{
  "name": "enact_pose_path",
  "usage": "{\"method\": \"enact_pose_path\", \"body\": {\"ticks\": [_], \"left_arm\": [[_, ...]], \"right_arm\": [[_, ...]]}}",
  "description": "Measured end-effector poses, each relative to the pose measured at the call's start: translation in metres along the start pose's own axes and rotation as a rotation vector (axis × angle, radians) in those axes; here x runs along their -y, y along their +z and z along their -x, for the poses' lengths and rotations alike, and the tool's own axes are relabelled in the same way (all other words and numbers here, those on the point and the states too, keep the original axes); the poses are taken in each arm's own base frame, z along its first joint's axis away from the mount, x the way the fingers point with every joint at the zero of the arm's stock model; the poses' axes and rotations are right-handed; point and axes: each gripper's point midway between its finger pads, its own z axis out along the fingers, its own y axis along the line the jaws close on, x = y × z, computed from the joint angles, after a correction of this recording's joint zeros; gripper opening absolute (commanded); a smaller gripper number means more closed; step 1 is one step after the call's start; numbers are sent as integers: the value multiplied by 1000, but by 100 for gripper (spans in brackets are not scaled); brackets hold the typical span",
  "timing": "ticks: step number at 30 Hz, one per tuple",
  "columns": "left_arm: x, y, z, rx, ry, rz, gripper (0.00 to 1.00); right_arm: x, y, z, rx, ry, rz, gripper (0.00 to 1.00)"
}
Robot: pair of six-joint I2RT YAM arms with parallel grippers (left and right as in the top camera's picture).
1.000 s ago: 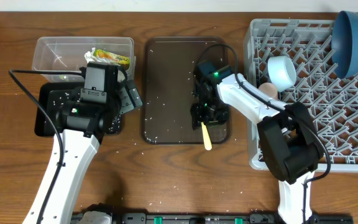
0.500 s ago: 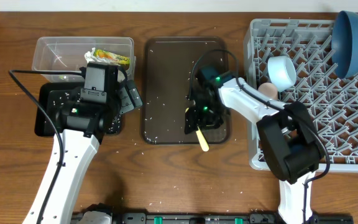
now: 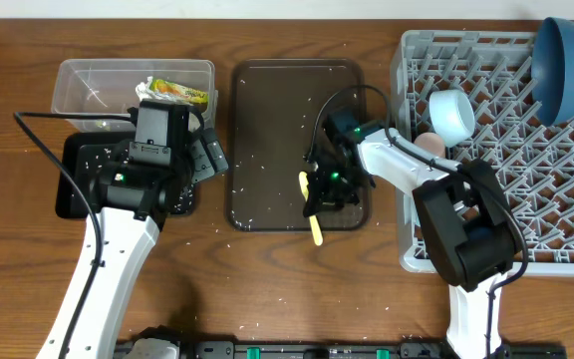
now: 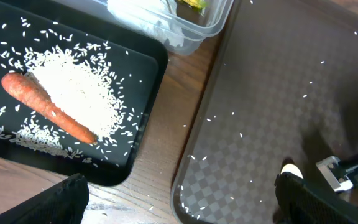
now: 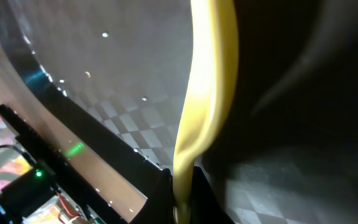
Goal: Sort waste into correct bins and load items into the dishwasher rack
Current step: 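Lift the yellow spoon upright with the right gripper, then carry the yellow spoon right over the dish rack with the right gripper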
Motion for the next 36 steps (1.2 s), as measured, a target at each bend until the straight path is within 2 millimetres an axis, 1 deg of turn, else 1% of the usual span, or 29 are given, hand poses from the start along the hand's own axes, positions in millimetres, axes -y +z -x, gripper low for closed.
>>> {"method": "enact_pose_path", "body": {"ticks": [5, 8, 11, 13, 16, 18, 21, 23, 25, 26, 27, 29, 32, 36], "left_arm": [[0, 0, 0, 0, 0, 0, 98], [0, 0, 0, 0, 0, 0, 98], [0, 0, 0, -1, 0, 0, 98], [0, 0, 0, 0, 0, 0, 98], [0, 0, 0, 0, 0, 0, 98], [0, 0, 0, 0, 0, 0, 98], [0, 0, 0, 0, 0, 0, 98], [0, 0, 0, 0, 0, 0, 98], [0, 0, 0, 0, 0, 0, 98], [0, 0, 0, 0, 0, 0, 98], [0, 0, 0, 0, 0, 0, 98], [0, 0, 0, 0, 0, 0, 98], [0, 0, 0, 0, 0, 0, 98], [0, 0, 0, 0, 0, 0, 98]], "right_arm": [[-1, 0, 3, 9, -9, 7, 1], [-1, -5, 4, 11, -18, 6, 1], [-4, -23, 11, 23, -35, -1, 1], [-8, -45, 19, 55, -58, -17, 1], [-18, -101, 32, 167, -104, -78, 1], [-22, -145, 35, 267, -130, -138, 1], [-20, -222, 29, 460, -140, -265, 1], [-6, -271, 16, 582, -110, -374, 1], [10, -304, 4, 659, -66, -481, 1], [17, -313, 0, 684, -51, -521, 1], [25, -321, -2, 703, -32, -566, 1], [41, -326, -4, 707, 2, -636, 1], [66, -317, -5, 668, 48, -700, 1], [96, -307, -17, 610, 157, -753, 1]]}}
